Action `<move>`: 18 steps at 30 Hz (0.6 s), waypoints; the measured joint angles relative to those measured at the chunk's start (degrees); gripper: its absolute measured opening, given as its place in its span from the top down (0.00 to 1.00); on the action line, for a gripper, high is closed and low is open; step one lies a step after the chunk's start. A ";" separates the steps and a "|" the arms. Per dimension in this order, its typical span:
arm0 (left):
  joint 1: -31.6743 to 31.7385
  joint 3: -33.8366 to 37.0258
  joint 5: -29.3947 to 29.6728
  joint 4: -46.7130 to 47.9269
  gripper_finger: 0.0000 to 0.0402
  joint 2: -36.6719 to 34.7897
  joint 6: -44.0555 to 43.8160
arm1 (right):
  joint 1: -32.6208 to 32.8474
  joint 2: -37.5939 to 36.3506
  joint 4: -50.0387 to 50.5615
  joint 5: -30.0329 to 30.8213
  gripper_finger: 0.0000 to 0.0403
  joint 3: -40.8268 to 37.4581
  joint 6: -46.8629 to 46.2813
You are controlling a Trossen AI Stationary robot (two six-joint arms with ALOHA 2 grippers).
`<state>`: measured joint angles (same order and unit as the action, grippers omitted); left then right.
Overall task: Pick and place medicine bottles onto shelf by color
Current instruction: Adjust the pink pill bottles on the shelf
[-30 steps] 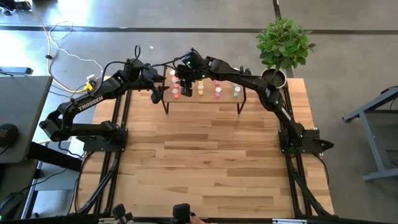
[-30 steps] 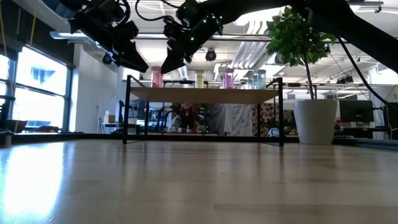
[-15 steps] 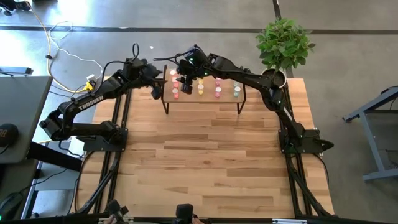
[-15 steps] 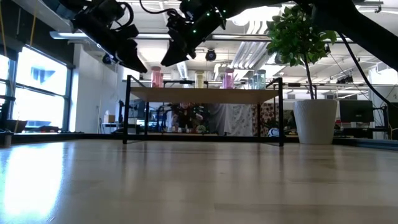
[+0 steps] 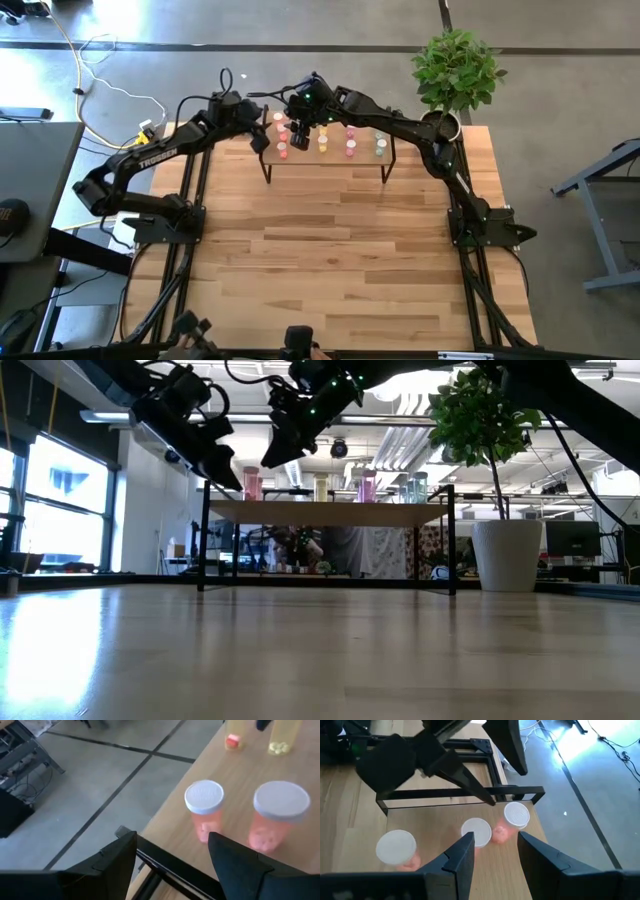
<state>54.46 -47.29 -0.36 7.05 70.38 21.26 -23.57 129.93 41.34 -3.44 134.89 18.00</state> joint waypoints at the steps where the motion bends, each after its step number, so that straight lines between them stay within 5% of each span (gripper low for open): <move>1: 0.00 0.00 0.02 -0.50 0.42 0.26 -0.02 | 0.00 0.00 0.00 0.00 0.65 0.00 0.00; 18: -0.42 0.00 -0.30 -4.43 0.42 2.11 -0.04 | 0.00 0.04 -0.04 0.04 0.65 -0.02 0.04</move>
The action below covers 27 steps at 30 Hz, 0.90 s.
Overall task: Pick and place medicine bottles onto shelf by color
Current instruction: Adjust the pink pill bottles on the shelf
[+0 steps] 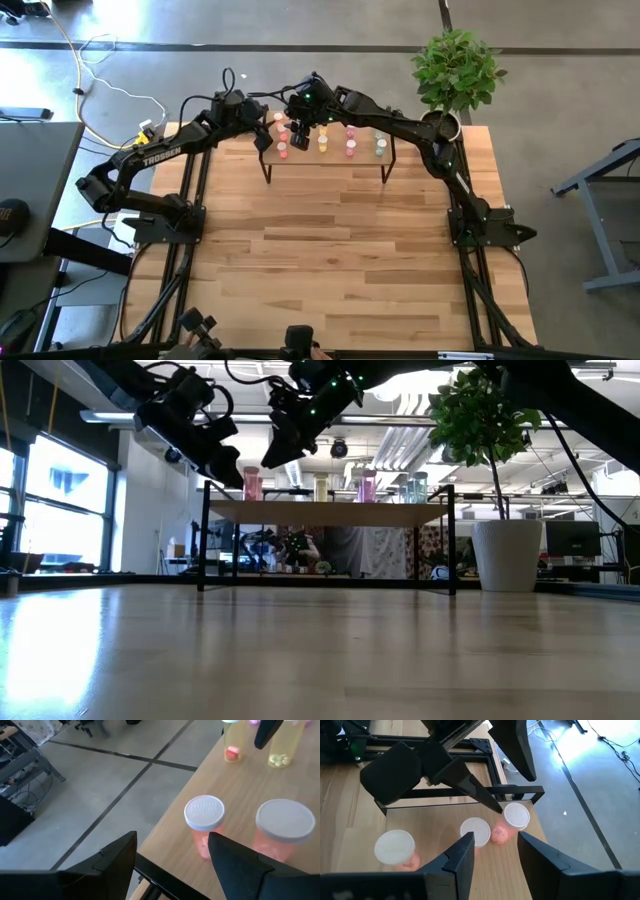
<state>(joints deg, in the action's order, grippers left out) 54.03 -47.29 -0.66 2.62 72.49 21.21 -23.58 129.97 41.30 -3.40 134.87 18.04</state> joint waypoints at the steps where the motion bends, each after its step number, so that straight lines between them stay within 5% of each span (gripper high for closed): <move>1: -0.06 0.00 0.12 -0.01 0.42 0.00 0.00 | -0.02 0.00 0.00 -0.02 0.65 0.00 0.00; 10: -0.10 0.00 0.05 0.01 0.42 0.00 -0.05 | -0.01 0.00 0.00 0.00 0.65 -0.02 0.00; 16: -0.06 0.00 5.22 0.16 0.42 -0.02 -0.10 | 0.00 0.00 0.00 0.00 0.65 -0.02 0.00; 27: -0.15 -2.37 2.63 0.18 0.42 -0.07 -0.02 | 0.00 0.02 0.00 0.02 0.65 -0.02 0.02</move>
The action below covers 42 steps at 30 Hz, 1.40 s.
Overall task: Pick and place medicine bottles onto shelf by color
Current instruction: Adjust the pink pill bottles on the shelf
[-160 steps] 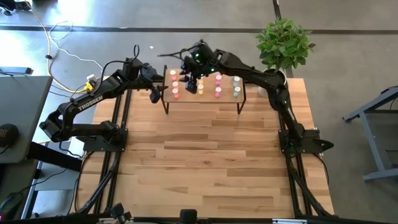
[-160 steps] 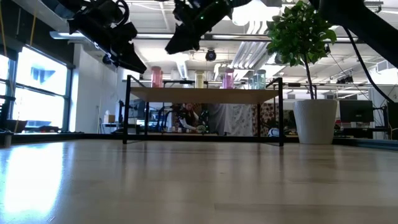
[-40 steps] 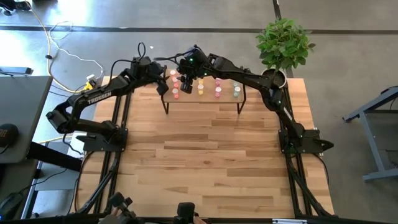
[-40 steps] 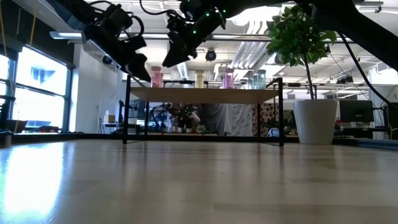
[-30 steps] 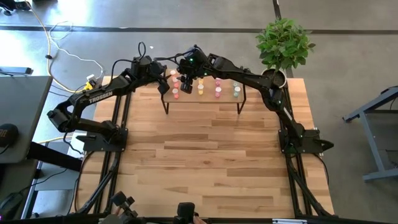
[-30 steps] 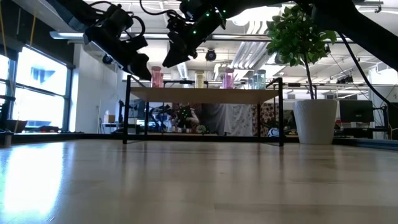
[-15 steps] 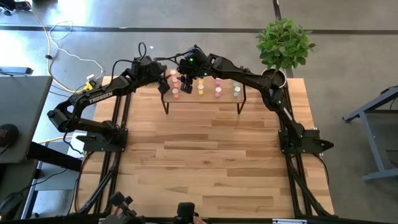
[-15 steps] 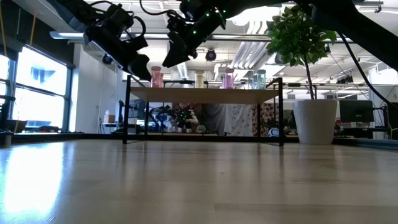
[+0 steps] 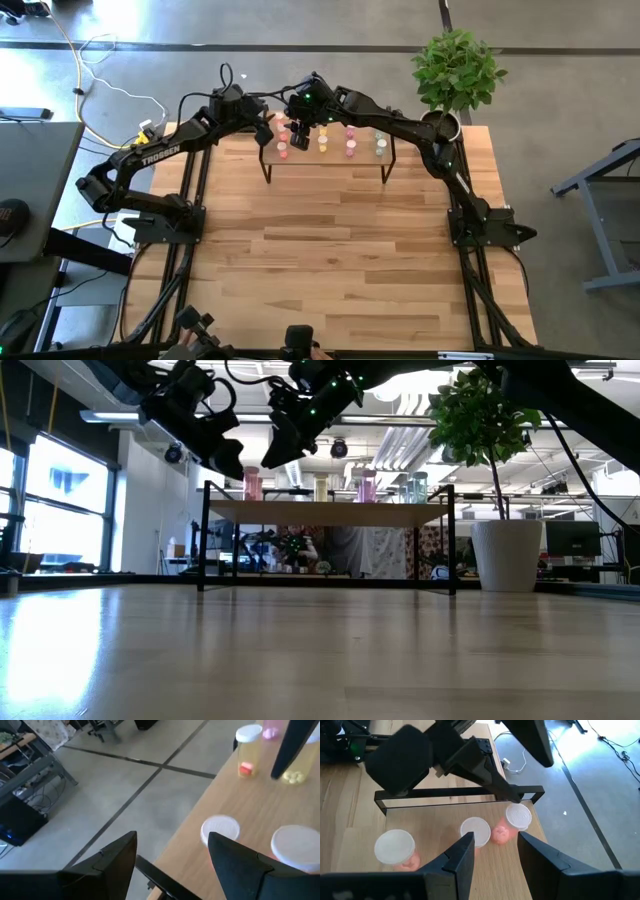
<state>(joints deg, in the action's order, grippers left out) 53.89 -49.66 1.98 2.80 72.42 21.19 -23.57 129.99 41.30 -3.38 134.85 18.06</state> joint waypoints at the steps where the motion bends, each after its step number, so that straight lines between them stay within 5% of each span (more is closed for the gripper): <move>1: 0.00 -0.24 -0.08 0.12 0.42 0.00 0.00 | 0.00 0.00 0.00 -0.02 0.65 0.00 0.00; 27: 0.11 -0.29 2.58 0.40 0.42 0.00 0.01 | -0.05 0.02 0.00 0.08 0.65 -0.01 0.33; 42: 0.09 -0.29 2.59 0.34 0.42 0.00 0.02 | -0.24 0.02 -0.02 9.29 0.65 -0.02 -0.02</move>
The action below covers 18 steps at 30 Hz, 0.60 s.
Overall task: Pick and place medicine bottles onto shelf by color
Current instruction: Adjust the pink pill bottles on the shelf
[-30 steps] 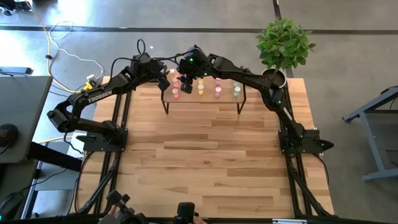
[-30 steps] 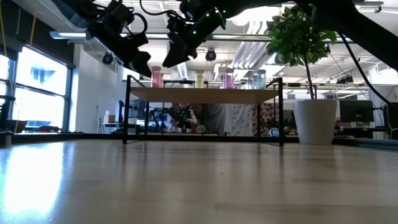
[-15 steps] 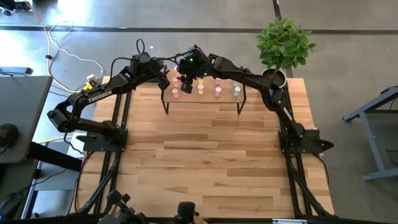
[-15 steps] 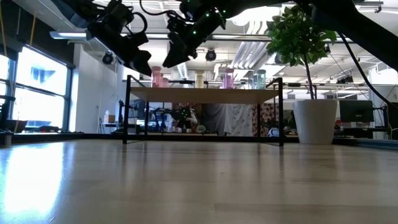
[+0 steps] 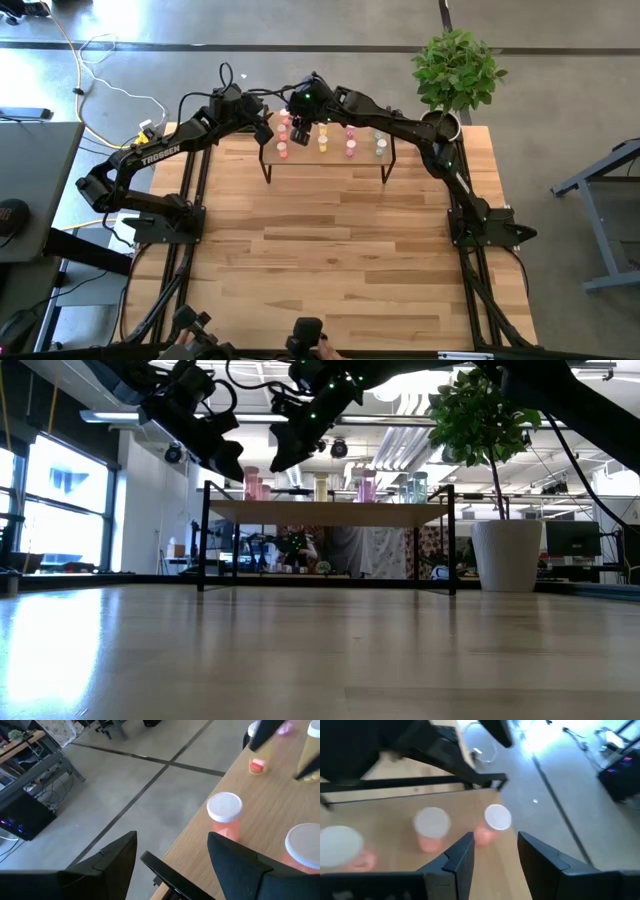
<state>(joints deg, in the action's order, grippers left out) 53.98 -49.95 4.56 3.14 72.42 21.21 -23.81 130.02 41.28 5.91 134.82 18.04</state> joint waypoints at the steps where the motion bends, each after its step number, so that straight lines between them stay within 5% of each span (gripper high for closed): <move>1: 0.00 0.00 -0.13 0.00 0.42 0.00 0.00 | -0.08 0.00 -0.04 1.14 0.65 0.00 0.00; 18: 0.00 -1.16 0.01 -0.11 0.42 0.00 0.00 | -4.86 0.00 -10.20 -1.70 0.65 0.08 0.79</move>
<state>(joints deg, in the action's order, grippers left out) 53.98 -51.11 4.58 3.03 72.42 21.21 -28.67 130.02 31.08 4.21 134.91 18.84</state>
